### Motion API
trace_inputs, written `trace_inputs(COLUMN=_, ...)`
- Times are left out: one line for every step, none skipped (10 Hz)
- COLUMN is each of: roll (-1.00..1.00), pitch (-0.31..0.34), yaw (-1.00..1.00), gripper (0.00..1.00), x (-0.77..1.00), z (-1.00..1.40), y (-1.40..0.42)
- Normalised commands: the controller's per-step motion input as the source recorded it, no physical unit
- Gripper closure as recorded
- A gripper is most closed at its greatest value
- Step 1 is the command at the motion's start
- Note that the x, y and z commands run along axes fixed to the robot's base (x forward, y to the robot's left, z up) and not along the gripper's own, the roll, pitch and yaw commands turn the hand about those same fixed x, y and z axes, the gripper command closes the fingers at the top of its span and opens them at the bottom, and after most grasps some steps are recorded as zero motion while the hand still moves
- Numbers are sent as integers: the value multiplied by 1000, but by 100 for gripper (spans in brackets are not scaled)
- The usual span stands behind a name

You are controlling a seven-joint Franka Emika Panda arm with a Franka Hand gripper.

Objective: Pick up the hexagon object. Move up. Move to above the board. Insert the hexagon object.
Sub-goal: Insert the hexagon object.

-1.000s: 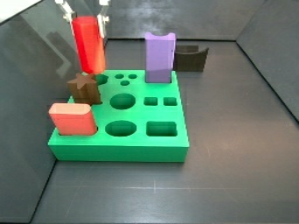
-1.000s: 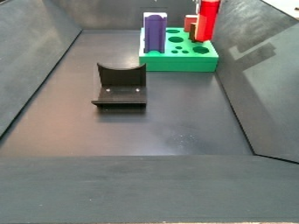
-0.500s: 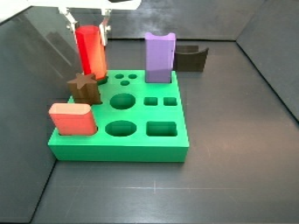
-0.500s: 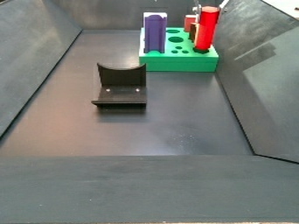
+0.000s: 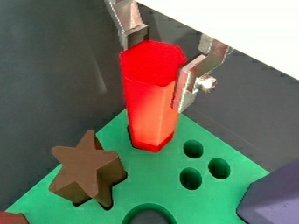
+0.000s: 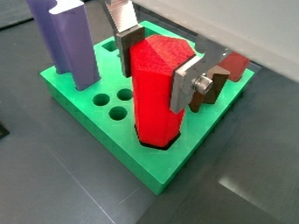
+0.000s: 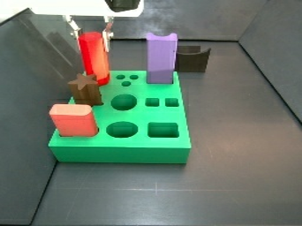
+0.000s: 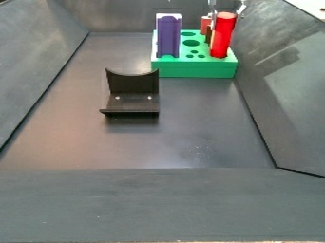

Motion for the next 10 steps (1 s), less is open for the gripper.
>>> trace_inputs(roll=0, pitch=-1, yaw=0, gripper=100, x=-29, z=-180, y=66)
trace_inputs(roll=26, pitch=0, yaw=0, gripper=100, x=-157, z=-200, y=109)
trace_inputs(roll=0, pitch=0, yaw=0, gripper=100, x=-154, z=-143, y=91)
trace_inputs(roll=0, pitch=-6, yaw=0, gripper=100, x=-137, z=-71, y=31)
trace_inputs(roll=0, pitch=-29, yaw=0, gripper=100, x=-103, z=-106, y=0)
trace_inputs(roll=49, pitch=-29, yaw=0, gripper=100, x=-91, z=-237, y=-9)
trace_inputs(roll=100, pitch=-34, yaw=71, gripper=100, x=-63, z=-331, y=-114)
trace_inputs(roll=86, pitch=-67, yaw=71, gripper=100, x=-20, z=-477, y=-157)
trace_inputs(roll=114, pitch=-54, yaw=60, gripper=100, x=0, z=-457, y=-243)
trace_inputs(roll=113, pitch=-59, yaw=80, gripper=100, x=0, z=-560, y=-249)
